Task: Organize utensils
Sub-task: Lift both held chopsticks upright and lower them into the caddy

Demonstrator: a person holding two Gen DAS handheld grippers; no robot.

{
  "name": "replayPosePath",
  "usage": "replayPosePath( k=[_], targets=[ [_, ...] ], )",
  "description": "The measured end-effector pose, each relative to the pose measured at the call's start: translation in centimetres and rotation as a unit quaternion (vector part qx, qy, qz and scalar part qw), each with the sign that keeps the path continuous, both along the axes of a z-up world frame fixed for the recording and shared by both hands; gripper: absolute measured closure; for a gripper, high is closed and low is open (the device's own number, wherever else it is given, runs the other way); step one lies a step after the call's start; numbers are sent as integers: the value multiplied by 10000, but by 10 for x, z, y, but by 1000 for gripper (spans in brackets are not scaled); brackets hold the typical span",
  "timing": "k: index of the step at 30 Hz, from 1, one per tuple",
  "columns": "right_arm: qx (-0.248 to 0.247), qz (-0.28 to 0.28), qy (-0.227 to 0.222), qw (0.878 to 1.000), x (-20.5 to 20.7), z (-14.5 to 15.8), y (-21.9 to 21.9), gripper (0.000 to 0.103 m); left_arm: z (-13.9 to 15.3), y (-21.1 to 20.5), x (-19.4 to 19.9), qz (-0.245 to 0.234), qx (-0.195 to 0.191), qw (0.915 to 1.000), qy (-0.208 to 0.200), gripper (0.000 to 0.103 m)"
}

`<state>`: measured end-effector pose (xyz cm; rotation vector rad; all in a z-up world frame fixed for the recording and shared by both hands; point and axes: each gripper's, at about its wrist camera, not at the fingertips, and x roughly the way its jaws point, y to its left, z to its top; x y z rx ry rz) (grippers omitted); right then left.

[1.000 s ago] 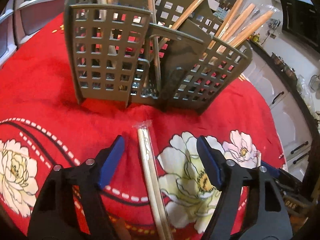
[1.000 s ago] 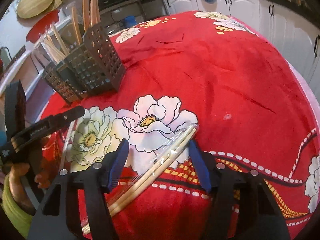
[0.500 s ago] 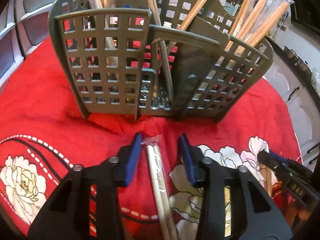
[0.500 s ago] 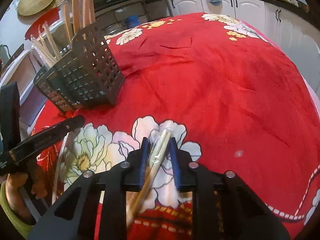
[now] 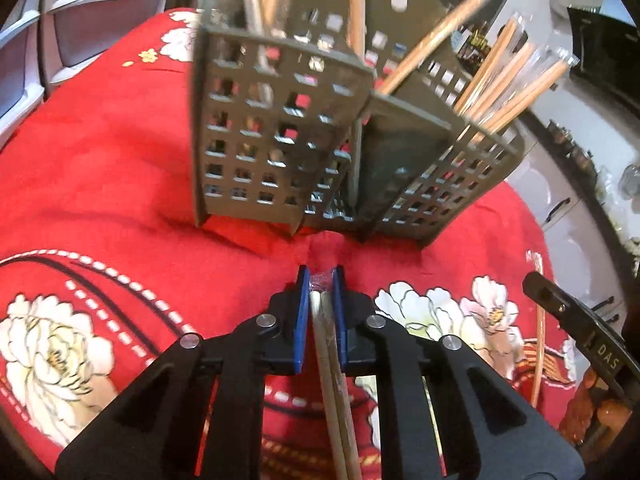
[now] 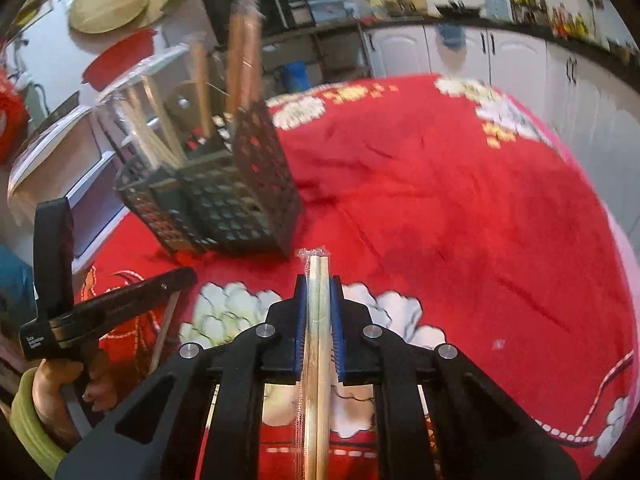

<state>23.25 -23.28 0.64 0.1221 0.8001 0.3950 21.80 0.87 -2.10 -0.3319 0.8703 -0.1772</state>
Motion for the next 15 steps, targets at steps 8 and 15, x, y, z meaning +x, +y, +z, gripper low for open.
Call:
replayPosePath(
  k=[8, 15],
  targets=[
    [-12, 263, -497, 9984, -11, 34, 21, 92, 38, 26, -23, 124, -235, 9982, -535, 97],
    [-8, 525, -808, 9953, -18, 58, 44, 92, 81, 37, -36, 205, -370, 9932, -1081, 98]
  ],
)
